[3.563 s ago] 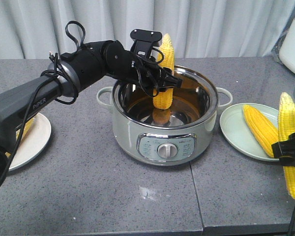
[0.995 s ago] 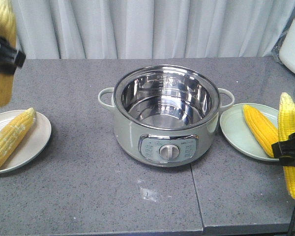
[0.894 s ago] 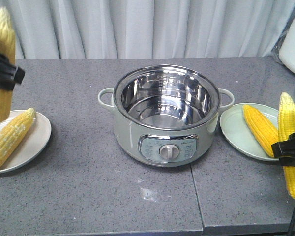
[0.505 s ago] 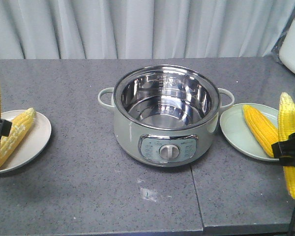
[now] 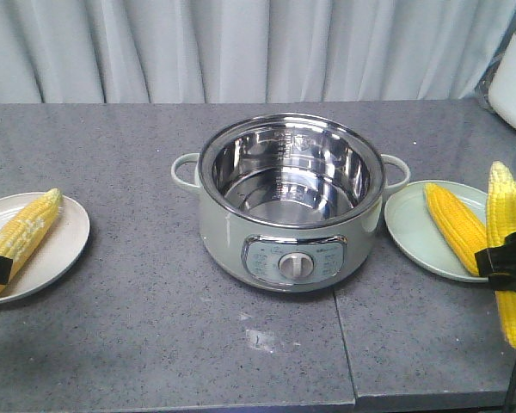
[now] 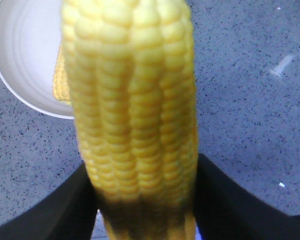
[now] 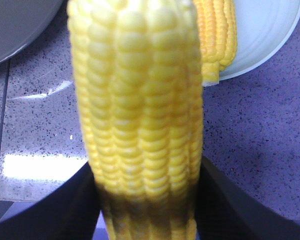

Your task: Distribute corn equally

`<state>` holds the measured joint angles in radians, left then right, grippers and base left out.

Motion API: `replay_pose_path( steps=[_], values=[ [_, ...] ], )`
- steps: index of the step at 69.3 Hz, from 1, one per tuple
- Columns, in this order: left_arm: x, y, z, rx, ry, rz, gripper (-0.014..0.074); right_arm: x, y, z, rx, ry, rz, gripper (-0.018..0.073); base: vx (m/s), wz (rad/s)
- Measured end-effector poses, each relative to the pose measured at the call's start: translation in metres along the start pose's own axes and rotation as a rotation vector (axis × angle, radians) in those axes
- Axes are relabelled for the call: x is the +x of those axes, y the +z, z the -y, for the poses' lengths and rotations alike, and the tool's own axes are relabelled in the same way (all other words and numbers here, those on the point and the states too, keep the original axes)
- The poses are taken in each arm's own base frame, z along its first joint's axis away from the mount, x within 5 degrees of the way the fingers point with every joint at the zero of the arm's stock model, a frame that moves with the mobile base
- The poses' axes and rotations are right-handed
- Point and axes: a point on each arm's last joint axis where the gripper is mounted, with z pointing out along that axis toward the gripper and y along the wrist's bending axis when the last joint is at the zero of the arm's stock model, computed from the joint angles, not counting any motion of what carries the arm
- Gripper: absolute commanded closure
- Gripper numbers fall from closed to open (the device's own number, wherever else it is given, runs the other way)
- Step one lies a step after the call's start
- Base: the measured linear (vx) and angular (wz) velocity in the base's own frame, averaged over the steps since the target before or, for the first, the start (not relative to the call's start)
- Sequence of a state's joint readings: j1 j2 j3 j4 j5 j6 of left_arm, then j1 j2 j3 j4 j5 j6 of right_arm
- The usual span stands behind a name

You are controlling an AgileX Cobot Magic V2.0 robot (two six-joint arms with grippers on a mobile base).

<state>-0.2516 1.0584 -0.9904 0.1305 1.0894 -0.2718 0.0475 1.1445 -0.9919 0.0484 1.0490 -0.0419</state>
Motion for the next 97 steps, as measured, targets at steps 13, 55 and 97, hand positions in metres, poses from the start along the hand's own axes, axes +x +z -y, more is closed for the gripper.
replay_pose_path(
  steps=[13,55,97],
  values=[
    [0.000,0.000,0.000,0.001,0.000,0.003,0.0379,0.000,0.000,0.000,0.000,0.000,0.000,0.0314,0.00,0.00],
    [0.002,0.002,-0.002,-0.032,0.012,-0.041,0.0379,0.000,0.000,0.000,0.000,0.000,0.000,0.0316,0.00,0.00],
    [0.000,0.014,-0.001,-0.047,0.018,-0.100,0.0379,0.000,0.000,0.000,0.000,0.000,0.000,0.0316,0.00,0.00]
  ],
)
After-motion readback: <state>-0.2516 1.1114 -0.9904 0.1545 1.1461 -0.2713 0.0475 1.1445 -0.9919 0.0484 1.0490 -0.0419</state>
